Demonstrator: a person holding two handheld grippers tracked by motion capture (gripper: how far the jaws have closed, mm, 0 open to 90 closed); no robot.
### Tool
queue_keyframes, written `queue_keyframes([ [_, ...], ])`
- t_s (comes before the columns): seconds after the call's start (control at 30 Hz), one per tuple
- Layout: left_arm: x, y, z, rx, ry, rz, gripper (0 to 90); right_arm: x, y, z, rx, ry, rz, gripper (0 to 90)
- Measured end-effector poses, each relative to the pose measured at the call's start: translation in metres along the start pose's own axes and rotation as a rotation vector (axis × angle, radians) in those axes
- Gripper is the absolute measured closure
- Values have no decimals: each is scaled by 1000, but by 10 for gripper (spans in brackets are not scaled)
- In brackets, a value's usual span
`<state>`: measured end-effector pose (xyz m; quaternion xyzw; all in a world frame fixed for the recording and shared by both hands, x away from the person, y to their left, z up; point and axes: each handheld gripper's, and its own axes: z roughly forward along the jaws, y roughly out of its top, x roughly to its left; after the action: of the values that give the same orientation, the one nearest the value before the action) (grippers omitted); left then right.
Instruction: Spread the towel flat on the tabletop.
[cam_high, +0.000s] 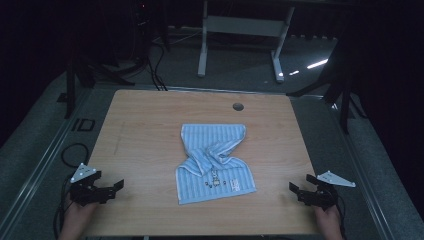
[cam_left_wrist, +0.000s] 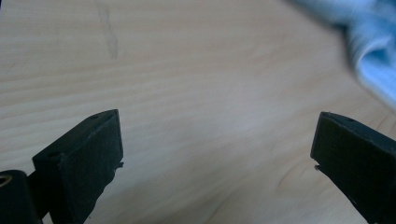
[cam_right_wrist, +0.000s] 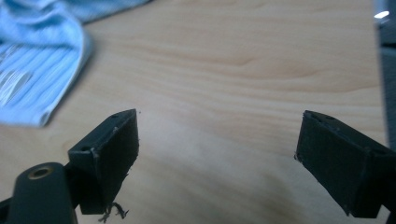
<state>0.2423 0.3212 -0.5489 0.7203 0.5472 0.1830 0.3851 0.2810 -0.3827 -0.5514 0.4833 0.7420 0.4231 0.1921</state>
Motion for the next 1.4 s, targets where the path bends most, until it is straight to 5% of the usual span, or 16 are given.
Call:
queue_keyframes([
  [0.17, 3, 2, -1, 138, -23, 27, 21, -3, 4, 0, 109, 30, -66, 124],
  [0.27, 1, 5, -3, 216, -36, 58, 21, -5, 9, -1, 165, 103, -68, 124],
  [0.33, 0, 8, -4, 268, -17, 89, 20, -4, 13, -1, 206, 108, -95, 125],
  [0.53, -5, 16, -7, 380, -46, 154, 20, 3, 28, -2, 314, 123, -174, 127],
  [0.7, -11, 25, -11, 438, -54, 214, 20, 8, 35, 3, 456, 149, -237, 134],
  [0.83, -19, 30, -11, 520, -27, 283, 20, 17, 41, 8, 570, 179, -287, 134],
  [0.93, -23, 34, -10, 564, -47, 299, 20, 23, 46, 10, 633, 180, -335, 135],
  [1.1, -33, 37, -5, 685, -43, 385, 20, 33, 58, 11, 781, 145, -439, 144],
  [1.3, -40, 41, -1, 769, -53, 420, 21, 44, 66, 16, 963, 108, -490, 144],
  [1.4, -41, 41, 2, 802, -56, 437, 21, 48, 65, 20, 1001, 113, -509, 143],
])
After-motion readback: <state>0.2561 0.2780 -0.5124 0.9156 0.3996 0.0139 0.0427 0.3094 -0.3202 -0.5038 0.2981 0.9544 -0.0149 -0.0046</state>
